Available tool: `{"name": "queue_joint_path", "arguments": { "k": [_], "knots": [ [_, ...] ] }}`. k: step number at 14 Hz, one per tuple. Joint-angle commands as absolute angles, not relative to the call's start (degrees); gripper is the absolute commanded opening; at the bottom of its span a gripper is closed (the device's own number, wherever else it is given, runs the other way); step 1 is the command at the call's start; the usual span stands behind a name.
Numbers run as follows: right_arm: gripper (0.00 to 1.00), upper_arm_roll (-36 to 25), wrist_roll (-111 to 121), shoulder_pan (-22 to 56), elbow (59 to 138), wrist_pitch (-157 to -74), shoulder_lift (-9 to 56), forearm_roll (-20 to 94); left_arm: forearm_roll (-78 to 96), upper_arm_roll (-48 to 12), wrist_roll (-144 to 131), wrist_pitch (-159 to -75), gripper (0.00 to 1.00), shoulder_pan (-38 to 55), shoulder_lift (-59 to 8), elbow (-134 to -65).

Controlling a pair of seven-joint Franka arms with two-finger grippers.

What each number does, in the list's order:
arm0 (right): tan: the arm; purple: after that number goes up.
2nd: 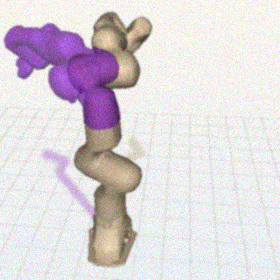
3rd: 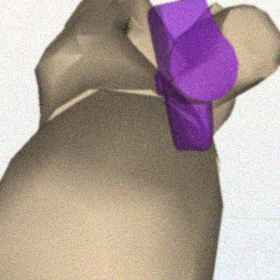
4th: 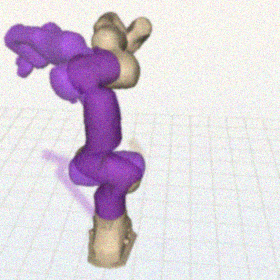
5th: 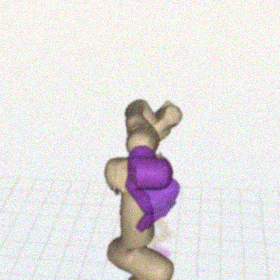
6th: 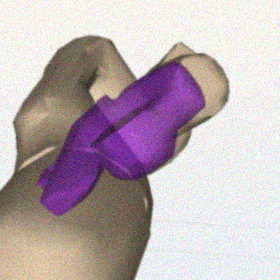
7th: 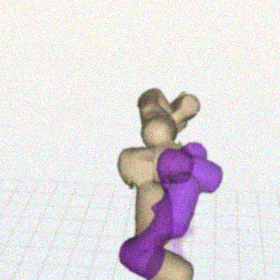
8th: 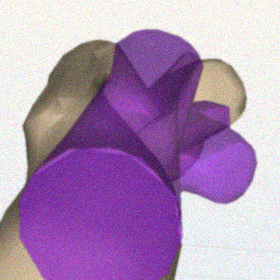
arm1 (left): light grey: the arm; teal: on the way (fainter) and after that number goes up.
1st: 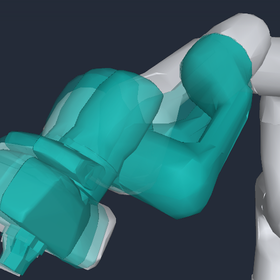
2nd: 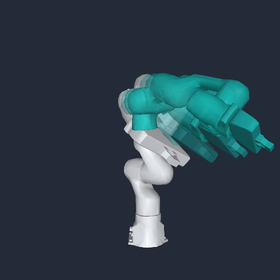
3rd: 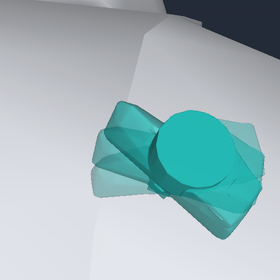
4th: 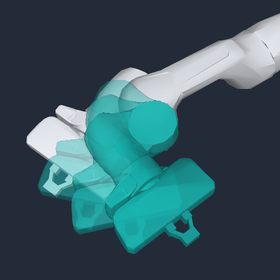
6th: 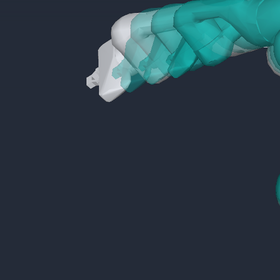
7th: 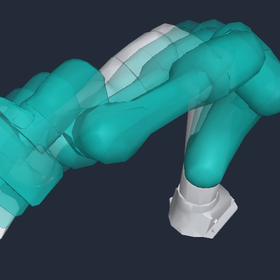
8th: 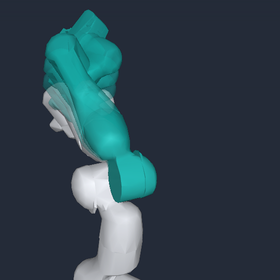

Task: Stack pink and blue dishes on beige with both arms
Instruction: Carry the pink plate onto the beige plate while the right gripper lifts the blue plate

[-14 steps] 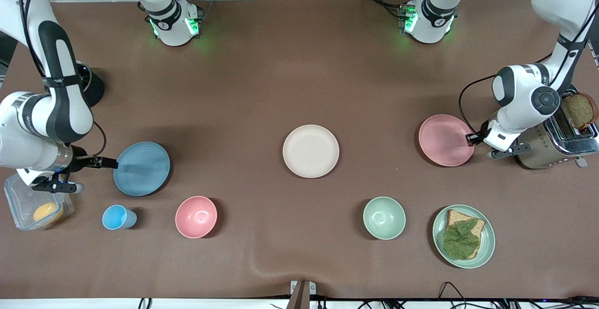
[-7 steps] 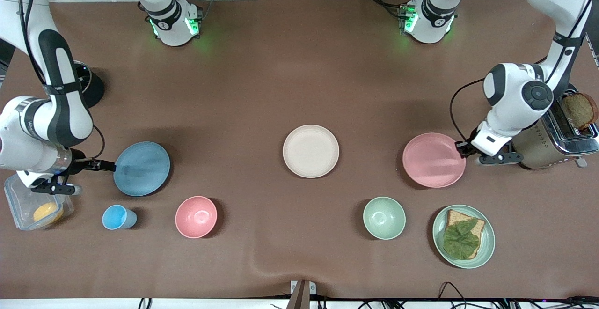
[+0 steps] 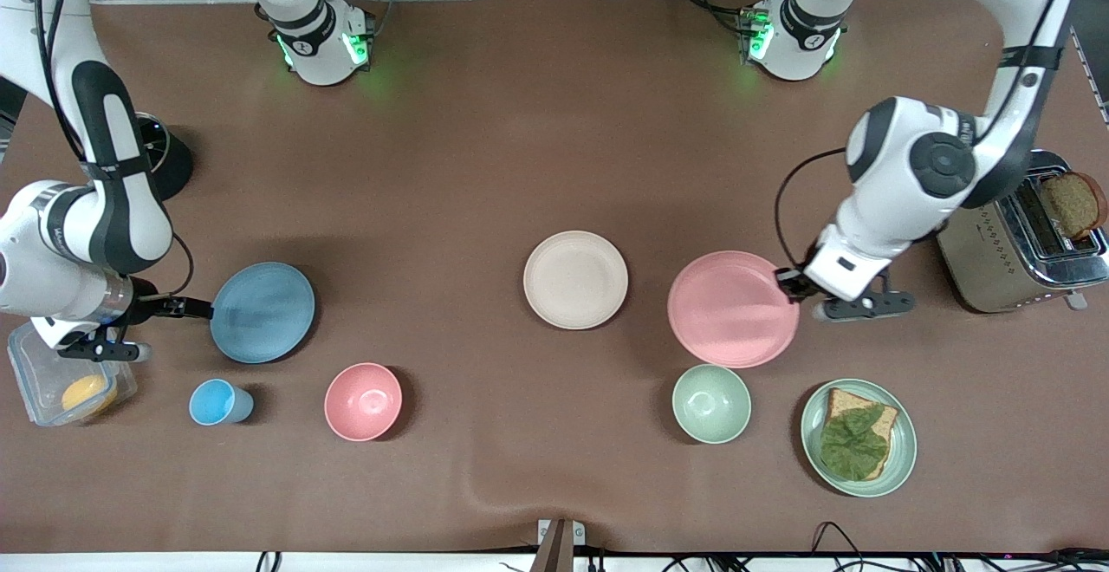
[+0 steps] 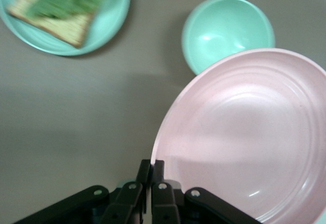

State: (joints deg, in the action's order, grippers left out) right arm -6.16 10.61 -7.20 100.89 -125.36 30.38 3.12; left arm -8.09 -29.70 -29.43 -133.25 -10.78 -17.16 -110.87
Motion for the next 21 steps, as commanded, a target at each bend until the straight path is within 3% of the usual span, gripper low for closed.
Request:
{"name": "queue_joint_path", "arguments": {
  "k": [1,13,14,15,16,18,21],
  "knots": [
    [1.0,-5.62,12.56,-8.26,100.81,-126.3,31.02,3.6,-8.61,-29.45,-40.56,-132.54,0.0,-1.97,-24.94,-104.96],
    [1.0,-5.27,12.83,-8.53,100.81,-131.13,37.35,6.77,-12.56,-29.18,-52.11,-133.33,0.0,7.73,-33.13,-103.62],
    [0.87,-5.19,12.83,-8.44,100.81,-131.05,37.35,6.85,-13.35,-29.27,-52.55,-133.33,0.0,7.73,-33.4,-103.71],
    [0.5,-5.19,12.83,-8.44,100.81,-131.04,37.35,6.77,-13.88,-29.27,-52.65,-133.42,0.0,7.82,-33.49,-103.71],
    [0.26,-5.19,12.83,-8.44,100.9,-131.04,37.35,6.85,-13.97,-29.27,-52.65,-133.68,0.0,8.0,-34.01,-103.62],
    [0.09,-5.01,12.83,-8.35,101.95,-131.66,37.27,6.86,-14.15,-29.18,-53.08,-135.17,0.0,8.35,-34.71,-103.71],
    [0.09,-5.01,12.83,-8.35,102.22,-131.84,37.09,6.86,-14.24,-29.18,-54.32,-136.66,0.0,8.96,-35.24,-103.71]
  ]
}}
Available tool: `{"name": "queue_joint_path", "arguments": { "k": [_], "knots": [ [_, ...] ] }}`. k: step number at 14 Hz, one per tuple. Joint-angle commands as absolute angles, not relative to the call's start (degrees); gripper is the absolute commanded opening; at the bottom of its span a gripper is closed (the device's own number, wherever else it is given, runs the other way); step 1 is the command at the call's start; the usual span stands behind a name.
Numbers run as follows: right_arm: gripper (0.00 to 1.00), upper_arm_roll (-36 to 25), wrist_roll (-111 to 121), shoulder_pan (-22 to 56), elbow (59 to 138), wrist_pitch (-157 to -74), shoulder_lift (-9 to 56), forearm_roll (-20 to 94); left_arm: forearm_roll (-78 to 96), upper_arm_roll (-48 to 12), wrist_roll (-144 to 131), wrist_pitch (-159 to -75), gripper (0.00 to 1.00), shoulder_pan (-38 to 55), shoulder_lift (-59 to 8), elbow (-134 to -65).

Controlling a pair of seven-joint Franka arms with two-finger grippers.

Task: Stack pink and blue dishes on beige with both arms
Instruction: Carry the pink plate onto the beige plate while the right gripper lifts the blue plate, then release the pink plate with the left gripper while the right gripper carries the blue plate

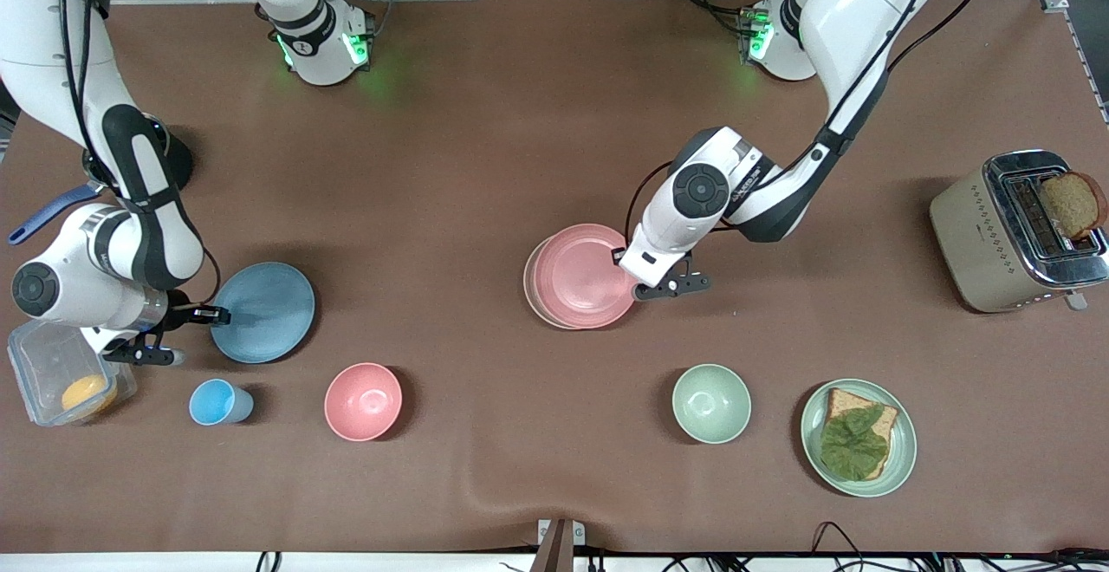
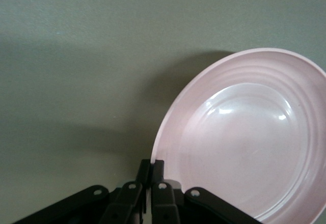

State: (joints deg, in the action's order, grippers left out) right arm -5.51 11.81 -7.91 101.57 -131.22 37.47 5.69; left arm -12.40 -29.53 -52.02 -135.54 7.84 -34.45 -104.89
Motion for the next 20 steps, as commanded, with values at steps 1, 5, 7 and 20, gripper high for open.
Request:
{"name": "queue_joint_path", "arguments": {
  "k": [1,5,7,20],
  "knots": [
    [0.06,-4.84,12.83,-8.26,102.22,-131.75,37.0,6.86,-14.33,-29.18,-54.4,-137.19,0.0,8.96,-35.85,-103.62],
    [0.0,-4.48,13.62,-8.26,102.22,-130.7,34.73,6.86,-15.99,-29.18,-55.89,-138.43,0.0,8.96,-36.47,-103.8],
    [0.0,-4.31,14.06,-7.56,101.95,-127.02,32.09,6.86,-16.96,-29.18,-56.42,-138.86,0.0,8.96,-36.82,-103.62],
    [0.0,-4.22,13.18,-4.57,101.16,-118.04,23.82,6.77,-17.49,-29.36,-61.44,-129.33,1.0,6.69,-26.93,-102.66]
  ]
}}
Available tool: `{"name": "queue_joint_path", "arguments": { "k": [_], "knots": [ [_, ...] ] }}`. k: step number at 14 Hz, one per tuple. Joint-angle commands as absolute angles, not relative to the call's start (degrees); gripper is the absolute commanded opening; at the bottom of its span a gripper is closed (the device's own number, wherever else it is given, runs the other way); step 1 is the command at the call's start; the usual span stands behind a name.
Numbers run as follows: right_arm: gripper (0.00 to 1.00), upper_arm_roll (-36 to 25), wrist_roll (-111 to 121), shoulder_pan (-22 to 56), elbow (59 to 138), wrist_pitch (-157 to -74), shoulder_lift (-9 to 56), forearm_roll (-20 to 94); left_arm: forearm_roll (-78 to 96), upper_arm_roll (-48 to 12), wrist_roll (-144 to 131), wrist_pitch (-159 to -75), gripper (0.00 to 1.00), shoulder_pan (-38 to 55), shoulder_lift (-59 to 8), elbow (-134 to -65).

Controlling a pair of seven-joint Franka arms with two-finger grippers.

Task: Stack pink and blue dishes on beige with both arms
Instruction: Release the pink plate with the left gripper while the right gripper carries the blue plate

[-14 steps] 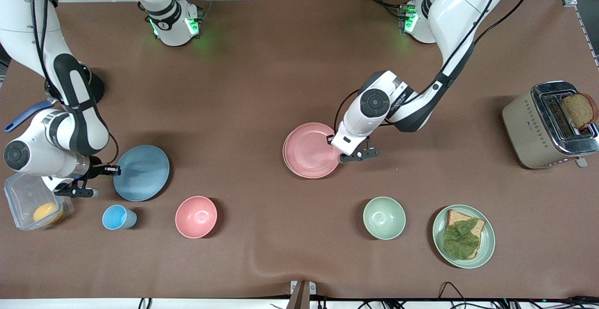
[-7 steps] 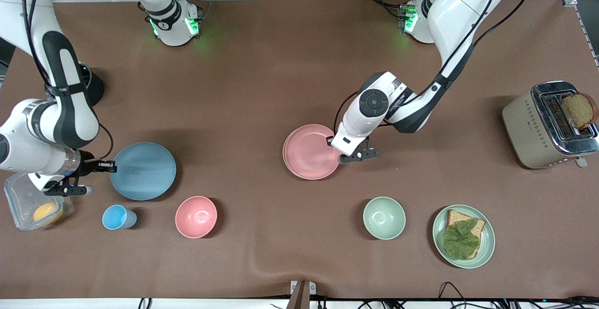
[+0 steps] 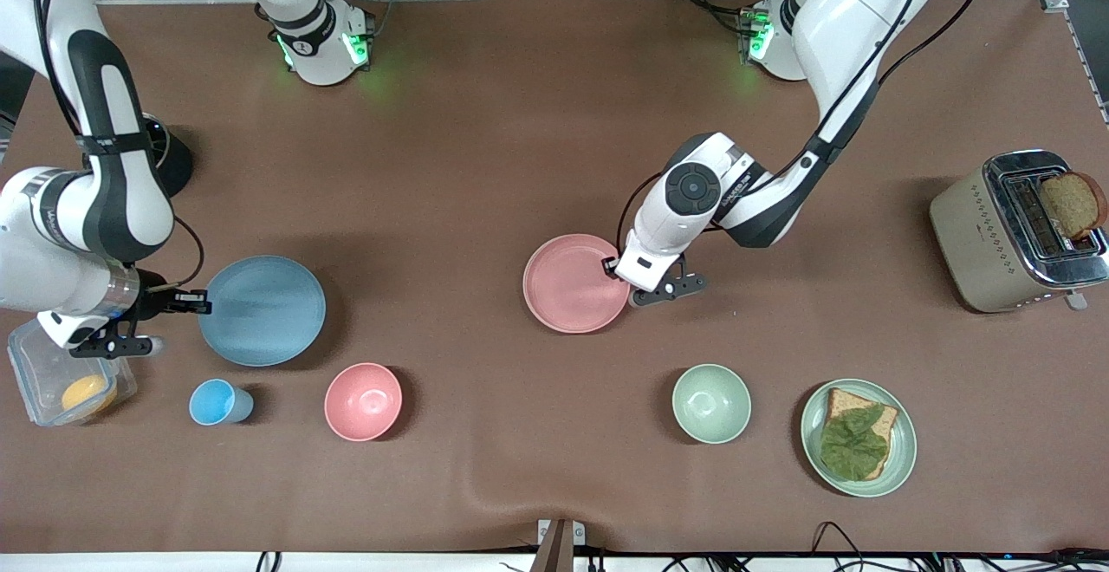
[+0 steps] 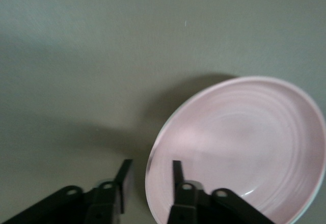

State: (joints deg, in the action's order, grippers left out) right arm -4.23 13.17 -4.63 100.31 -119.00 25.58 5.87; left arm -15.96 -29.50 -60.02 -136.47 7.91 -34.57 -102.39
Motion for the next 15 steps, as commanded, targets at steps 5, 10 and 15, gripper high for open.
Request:
{"name": "queue_joint_path", "arguments": {
  "k": [5,10,15],
  "knots": [
    [0.0,-4.22,12.13,-3.78,101.07,-117.07,23.38,6.86,-13.3,-29.88,-52.42,-117.28,1.0,-4.56,-15.12,-98.03],
    [0.0,-3.96,6.53,-1.42,101.07,-115.32,22.24,6.94,-12.14,-29.0,-36.69,-107.77,1.0,-11.84,-14.16,-90.97],
    [0.0,-3.08,-4.72,5.08,100.99,-111.98,20.57,13.07,-6.61,-19.63,-22.62,-102.94,1.0,-11.88,-8.18,-88.34]
  ]
}}
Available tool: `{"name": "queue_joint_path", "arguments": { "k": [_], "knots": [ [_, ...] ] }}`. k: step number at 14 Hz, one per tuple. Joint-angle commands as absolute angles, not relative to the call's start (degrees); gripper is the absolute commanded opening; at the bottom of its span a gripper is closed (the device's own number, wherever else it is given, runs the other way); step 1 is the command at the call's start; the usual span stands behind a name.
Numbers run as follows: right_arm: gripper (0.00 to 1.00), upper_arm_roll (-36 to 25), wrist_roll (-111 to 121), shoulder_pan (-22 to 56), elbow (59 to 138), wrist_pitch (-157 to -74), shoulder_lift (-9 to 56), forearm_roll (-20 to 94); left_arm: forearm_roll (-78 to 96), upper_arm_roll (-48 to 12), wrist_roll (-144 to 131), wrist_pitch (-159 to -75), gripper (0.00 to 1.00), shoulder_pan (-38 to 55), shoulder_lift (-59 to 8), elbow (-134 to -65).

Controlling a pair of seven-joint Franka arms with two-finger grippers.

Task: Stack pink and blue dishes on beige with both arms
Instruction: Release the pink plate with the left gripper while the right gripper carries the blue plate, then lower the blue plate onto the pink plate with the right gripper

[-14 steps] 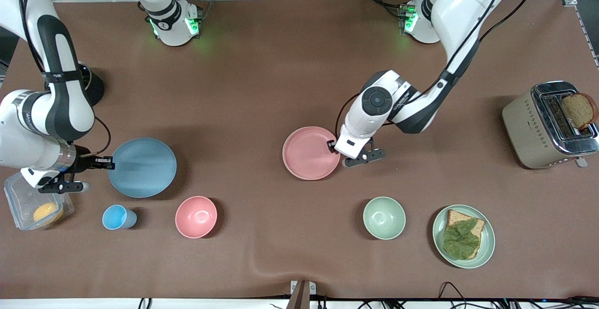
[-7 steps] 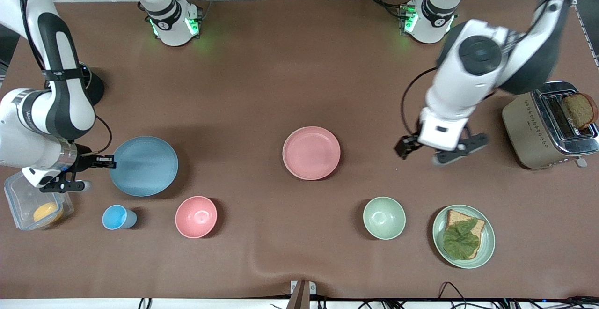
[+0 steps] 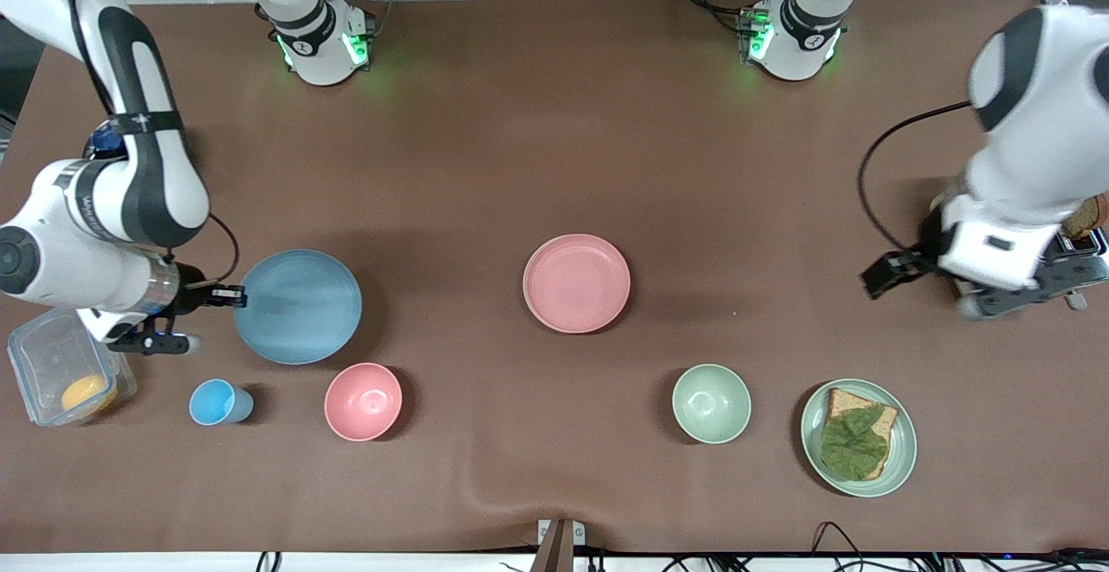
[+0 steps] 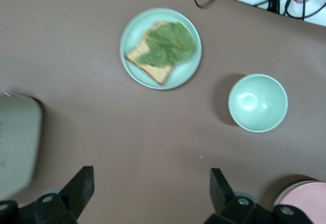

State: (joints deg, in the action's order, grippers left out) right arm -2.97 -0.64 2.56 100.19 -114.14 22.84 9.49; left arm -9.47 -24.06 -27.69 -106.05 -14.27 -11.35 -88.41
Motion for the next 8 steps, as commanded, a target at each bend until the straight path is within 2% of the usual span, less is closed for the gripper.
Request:
{"name": "queue_joint_path", "arguments": {
  "k": [1,4,8],
  "knots": [
    [0.0,-3.08,-7.97,7.19,100.46,-110.49,20.13,15.71,-6.33,-16.64,-21.28,-101.96,1.0,-10.21,-8.0,-88.16],
    [0.0,-3.08,-20.35,16.23,99.32,-110.3,19.95,19.85,-6.06,-7.68,-17.32,-97.58,1.0,-3.19,-8.08,-84.83],
    [0.0,-3.16,-27.33,25.47,98.96,-117.23,22.84,30.81,-5.54,-7.12,-16.79,-96.94,1.0,-3.16,-7.39,-84.55]
  ]
}}
